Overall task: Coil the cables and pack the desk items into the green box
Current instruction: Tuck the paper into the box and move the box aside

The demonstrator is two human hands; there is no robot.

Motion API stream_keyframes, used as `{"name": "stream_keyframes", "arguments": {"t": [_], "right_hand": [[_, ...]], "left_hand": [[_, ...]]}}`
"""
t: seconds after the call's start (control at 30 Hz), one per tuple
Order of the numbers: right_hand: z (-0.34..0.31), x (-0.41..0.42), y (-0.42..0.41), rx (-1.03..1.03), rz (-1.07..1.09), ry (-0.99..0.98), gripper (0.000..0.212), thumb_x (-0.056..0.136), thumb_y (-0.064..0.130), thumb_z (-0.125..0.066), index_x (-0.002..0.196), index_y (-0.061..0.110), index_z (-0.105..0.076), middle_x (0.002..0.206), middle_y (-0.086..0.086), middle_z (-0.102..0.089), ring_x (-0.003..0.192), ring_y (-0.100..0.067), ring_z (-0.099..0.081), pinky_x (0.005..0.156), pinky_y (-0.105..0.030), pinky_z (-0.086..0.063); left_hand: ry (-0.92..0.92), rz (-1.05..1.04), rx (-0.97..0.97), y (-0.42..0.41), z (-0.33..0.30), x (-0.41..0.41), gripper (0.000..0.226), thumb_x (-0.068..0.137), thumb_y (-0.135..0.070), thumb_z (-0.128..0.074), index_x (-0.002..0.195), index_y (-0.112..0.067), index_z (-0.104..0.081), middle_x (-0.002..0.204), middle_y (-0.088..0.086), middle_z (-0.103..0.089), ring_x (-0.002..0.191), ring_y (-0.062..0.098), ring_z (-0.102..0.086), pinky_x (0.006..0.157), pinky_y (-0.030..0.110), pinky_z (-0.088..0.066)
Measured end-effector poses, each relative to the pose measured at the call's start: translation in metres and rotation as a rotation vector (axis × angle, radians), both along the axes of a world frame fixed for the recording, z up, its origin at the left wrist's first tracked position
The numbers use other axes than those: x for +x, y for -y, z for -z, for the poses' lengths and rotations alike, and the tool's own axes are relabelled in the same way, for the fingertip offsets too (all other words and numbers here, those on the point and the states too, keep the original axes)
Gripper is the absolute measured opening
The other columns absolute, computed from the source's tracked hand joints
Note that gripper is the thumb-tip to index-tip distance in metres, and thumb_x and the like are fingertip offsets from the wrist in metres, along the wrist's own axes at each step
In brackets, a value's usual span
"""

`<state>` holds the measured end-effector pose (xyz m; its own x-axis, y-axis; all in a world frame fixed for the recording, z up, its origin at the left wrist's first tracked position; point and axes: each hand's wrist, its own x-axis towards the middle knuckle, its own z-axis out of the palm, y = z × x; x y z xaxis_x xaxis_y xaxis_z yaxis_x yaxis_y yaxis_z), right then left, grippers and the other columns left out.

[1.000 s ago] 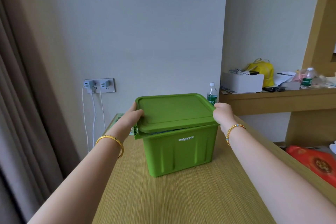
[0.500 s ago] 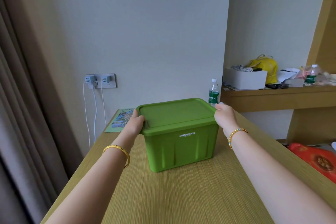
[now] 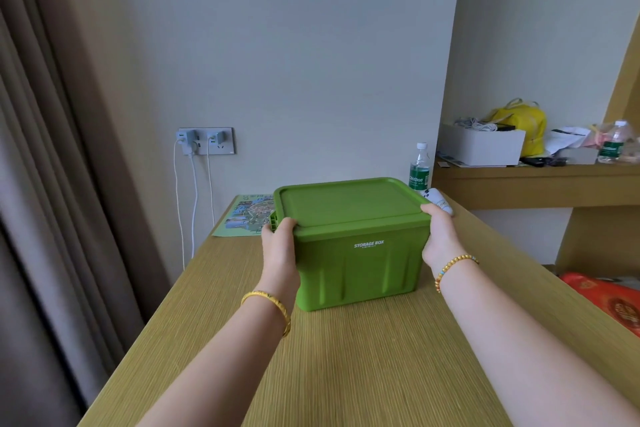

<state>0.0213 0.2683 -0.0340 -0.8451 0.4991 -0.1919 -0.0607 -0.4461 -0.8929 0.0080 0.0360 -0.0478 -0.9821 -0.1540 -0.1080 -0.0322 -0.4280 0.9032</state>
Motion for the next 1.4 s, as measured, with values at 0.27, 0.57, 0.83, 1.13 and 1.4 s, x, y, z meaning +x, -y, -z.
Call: {"name": "stream_keyframes", "arguments": {"t": [0.27, 0.57, 0.83, 1.13, 1.4], "right_hand": [[-0.017, -0.038, 0.028, -0.034, -0.043, -0.033, 0.056, 0.081, 0.025, -0.061, 0.133, 0.012, -0.047, 0.142, -0.009, -0.044, 0.131, -0.027, -0.04, 0.112, -0.047, -0.028], [-0.054, -0.151, 0.068, 0.009, -0.091, -0.136, 0.05, 0.08, 0.022, -0.057, 0.129, 0.012, -0.051, 0.14, -0.01, -0.044, 0.13, -0.028, -0.04, 0.11, -0.049, -0.03], [-0.028, -0.253, 0.095, 0.061, -0.156, -0.099, 0.055, 0.079, 0.027, -0.059, 0.131, 0.012, -0.047, 0.139, -0.011, -0.046, 0.129, -0.029, -0.041, 0.109, -0.053, -0.029], [0.012, -0.299, 0.1, 0.123, -0.188, -0.07, 0.048, 0.076, 0.032, -0.06, 0.119, 0.012, -0.05, 0.126, -0.012, -0.054, 0.12, -0.031, -0.049, 0.106, -0.052, -0.034], [0.004, -0.273, 0.104, 0.416, -0.128, 0.012, 0.048, 0.09, 0.051, -0.044, 0.115, 0.01, -0.041, 0.085, 0.002, -0.044, 0.076, -0.013, -0.045, 0.057, -0.026, -0.033]], "left_hand": [[-0.023, -0.031, 0.056, 0.032, -0.018, -0.048, 0.031, 0.078, -0.021, -0.054, 0.107, -0.013, -0.055, 0.091, 0.007, -0.057, 0.08, 0.022, -0.054, 0.069, 0.03, -0.043], [-0.102, -0.052, 0.018, 0.073, -0.074, -0.164, 0.008, 0.081, -0.019, -0.051, 0.082, -0.014, -0.057, 0.081, 0.006, -0.058, 0.076, 0.023, -0.054, 0.074, 0.031, -0.042], [-0.059, -0.109, 0.001, 0.093, -0.05, -0.254, 0.02, 0.084, -0.02, -0.047, 0.064, -0.018, -0.052, 0.04, -0.006, -0.057, 0.047, 0.014, -0.054, 0.046, 0.017, -0.04], [-0.028, -0.102, -0.118, 0.107, -0.016, -0.311, 0.012, 0.08, -0.023, -0.051, 0.071, -0.017, -0.05, 0.067, 0.0, -0.047, 0.061, 0.014, -0.043, 0.057, 0.026, -0.032], [0.005, -0.215, -0.44, 0.105, -0.016, -0.294, 0.035, 0.089, -0.03, -0.039, 0.118, -0.011, -0.045, 0.116, 0.01, -0.051, 0.103, 0.026, -0.05, 0.079, 0.032, -0.039]]}}
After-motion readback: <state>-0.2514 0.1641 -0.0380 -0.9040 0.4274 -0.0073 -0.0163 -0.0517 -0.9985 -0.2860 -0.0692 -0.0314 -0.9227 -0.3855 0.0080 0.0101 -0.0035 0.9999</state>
